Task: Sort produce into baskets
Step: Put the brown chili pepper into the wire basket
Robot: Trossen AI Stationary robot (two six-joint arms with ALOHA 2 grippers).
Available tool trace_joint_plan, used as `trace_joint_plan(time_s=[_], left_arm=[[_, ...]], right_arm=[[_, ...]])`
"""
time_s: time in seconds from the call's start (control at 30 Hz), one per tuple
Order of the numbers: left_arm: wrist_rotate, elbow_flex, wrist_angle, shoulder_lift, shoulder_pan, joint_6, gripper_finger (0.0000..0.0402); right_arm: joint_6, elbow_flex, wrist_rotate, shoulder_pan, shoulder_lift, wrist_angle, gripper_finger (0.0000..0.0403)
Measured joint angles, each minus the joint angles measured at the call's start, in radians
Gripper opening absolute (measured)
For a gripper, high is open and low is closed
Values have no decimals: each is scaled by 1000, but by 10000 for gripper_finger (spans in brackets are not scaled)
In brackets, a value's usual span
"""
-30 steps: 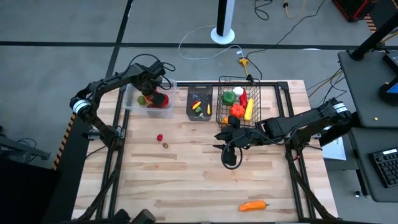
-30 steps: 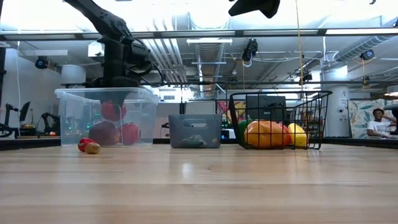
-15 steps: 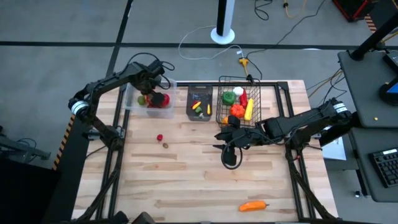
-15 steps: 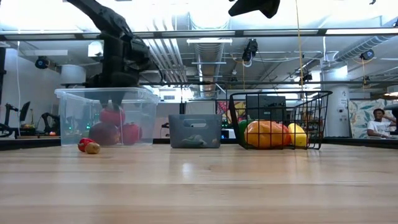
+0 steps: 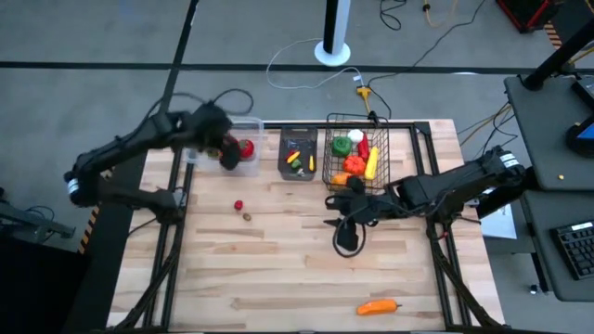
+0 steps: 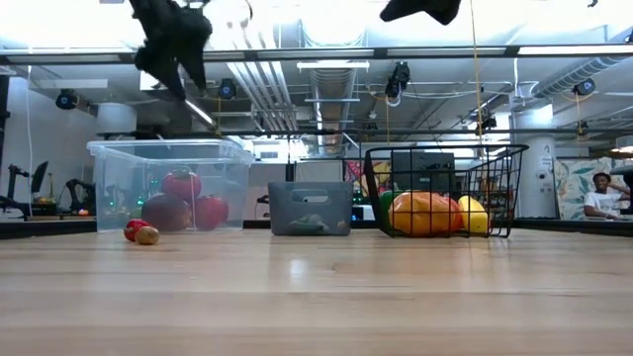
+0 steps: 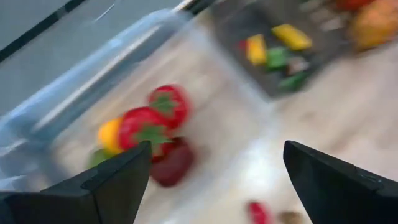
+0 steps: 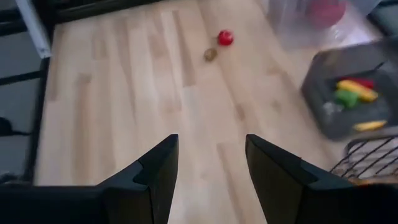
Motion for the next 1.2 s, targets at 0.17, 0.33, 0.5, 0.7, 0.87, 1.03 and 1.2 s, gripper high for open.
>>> trace_joint_plan(time_s=[0.17,0.33,0.5,0.7,0.87,1.03,1.2], left_arm=[[-109,-72,134,-124,-322,-147,345],[-349,-114,156,-155,-660,-310,345],[-487,-137,206,-127,-915,-434,345],[-614,-143,226,-46,-1082,-564,345],[-628,-141,226,25,-1120,-619,345],[-628,-140,226,78,-1120,-638,345],[-628,-140,226,95,-1120,-648,345]], right_arm=[[86,9,-51,57,4,-27,178],[168,10,-52,131,4,-30,178],[228,10,-52,193,5,-31,178],[278,7,-88,273,11,-38,178],[346,7,-157,345,71,-95,178],[432,9,-247,422,161,-179,178],[522,9,-289,501,237,-206,178]])
